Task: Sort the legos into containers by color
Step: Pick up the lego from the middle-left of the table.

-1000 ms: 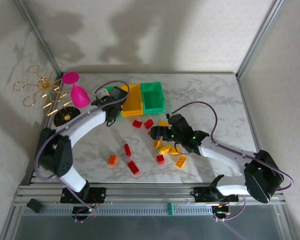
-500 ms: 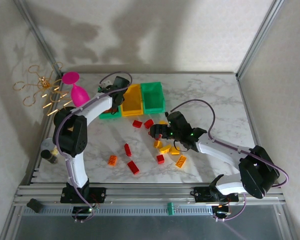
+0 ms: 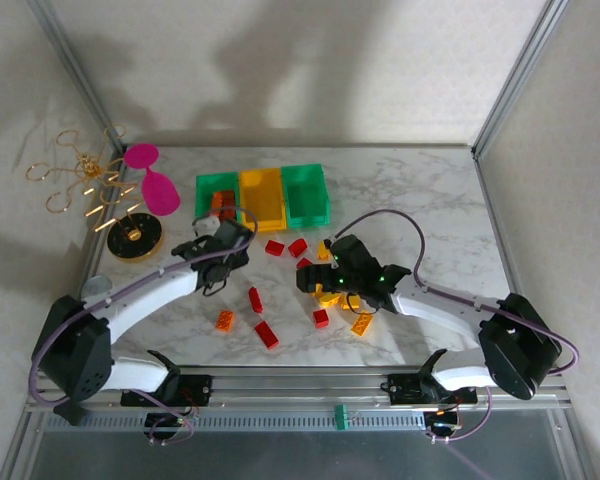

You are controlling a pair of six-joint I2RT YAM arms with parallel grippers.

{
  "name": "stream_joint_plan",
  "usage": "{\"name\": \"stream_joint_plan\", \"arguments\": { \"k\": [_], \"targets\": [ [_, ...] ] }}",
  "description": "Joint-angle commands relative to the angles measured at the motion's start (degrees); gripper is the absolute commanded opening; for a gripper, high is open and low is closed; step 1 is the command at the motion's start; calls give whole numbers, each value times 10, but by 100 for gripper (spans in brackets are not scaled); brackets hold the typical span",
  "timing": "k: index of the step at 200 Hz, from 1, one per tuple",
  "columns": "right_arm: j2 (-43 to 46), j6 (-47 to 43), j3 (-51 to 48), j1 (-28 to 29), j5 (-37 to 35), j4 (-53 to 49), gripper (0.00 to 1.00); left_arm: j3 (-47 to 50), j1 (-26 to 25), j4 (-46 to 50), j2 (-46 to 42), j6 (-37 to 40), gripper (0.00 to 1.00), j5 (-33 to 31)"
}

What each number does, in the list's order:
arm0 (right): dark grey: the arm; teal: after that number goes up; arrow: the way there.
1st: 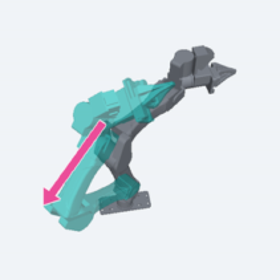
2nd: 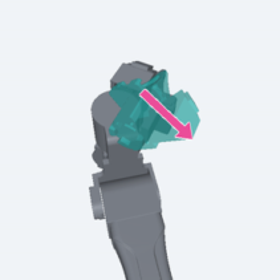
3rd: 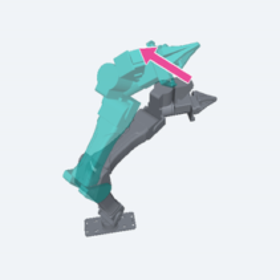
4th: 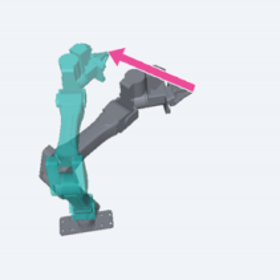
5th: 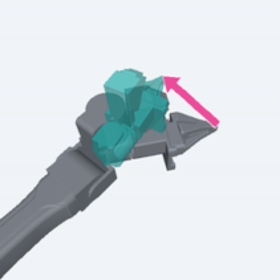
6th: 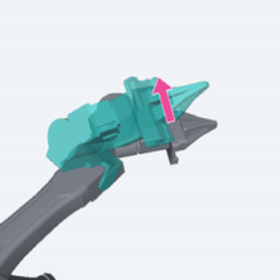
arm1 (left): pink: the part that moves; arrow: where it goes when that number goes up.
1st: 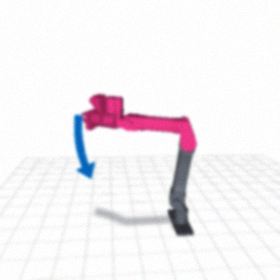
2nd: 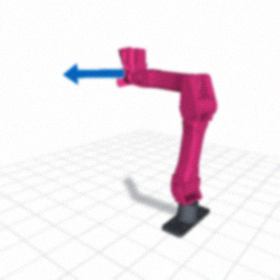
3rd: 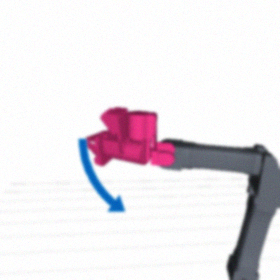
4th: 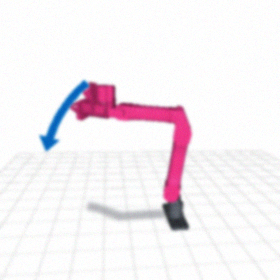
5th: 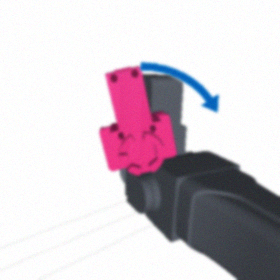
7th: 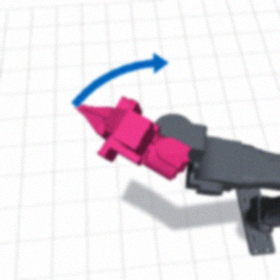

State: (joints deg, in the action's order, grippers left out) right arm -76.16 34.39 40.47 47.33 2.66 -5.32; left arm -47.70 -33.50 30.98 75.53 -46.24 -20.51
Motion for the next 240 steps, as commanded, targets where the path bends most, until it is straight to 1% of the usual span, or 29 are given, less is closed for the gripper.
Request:
{"name": "stream_joint_plan", "arguments": {
  "k": [1, 22, 43, 63, 78, 96, 149, 172, 198, 225, 240],
  "targets": [
    [17, 22, -21, 9, 5, -3, 99, 46, -41, 53, -36, -58, 77, 5],
    [20, 32, -31, 16, 1, 1, 99, 89, -89, 62, -60, -92, 78, 24],
    [20, 37, -34, 21, -4, 4, 99, 120, -137, 74, -60, -129, 77, 21],
    [18, 39, -35, 24, -7, 8, 99, 158, -159, 52, -57, -147, 77, 39],
    [13, 39, -32, 25, -9, 5, 99, 179, -168, 41, -54, -162, 74, 43],
    [11, 39, -34, 27, -12, 8, 98, 190, -172, 13, -44, -157, 71, 52],
    [12, 38, -31, 28, -19, 5, 99, 187, -174, -18, -6, -146, 50, 50],
    [15, 35, -24, 27, -23, -2, 99, 172, -174, -1, -15, -144, 44, 41],
    [18, 32, -21, 27, -23, 5, 99, 144, -173, 25, -29, -137, 36, 16],
    [16, 29, -6, 27, -21, 13, 98, 93, -168, 58, -31, -121, 34, -17],
    [13, 27, 1, 22, -18, 21, 98, 60, -147, 66, -28, -101, 32, -31]
  ]
}}
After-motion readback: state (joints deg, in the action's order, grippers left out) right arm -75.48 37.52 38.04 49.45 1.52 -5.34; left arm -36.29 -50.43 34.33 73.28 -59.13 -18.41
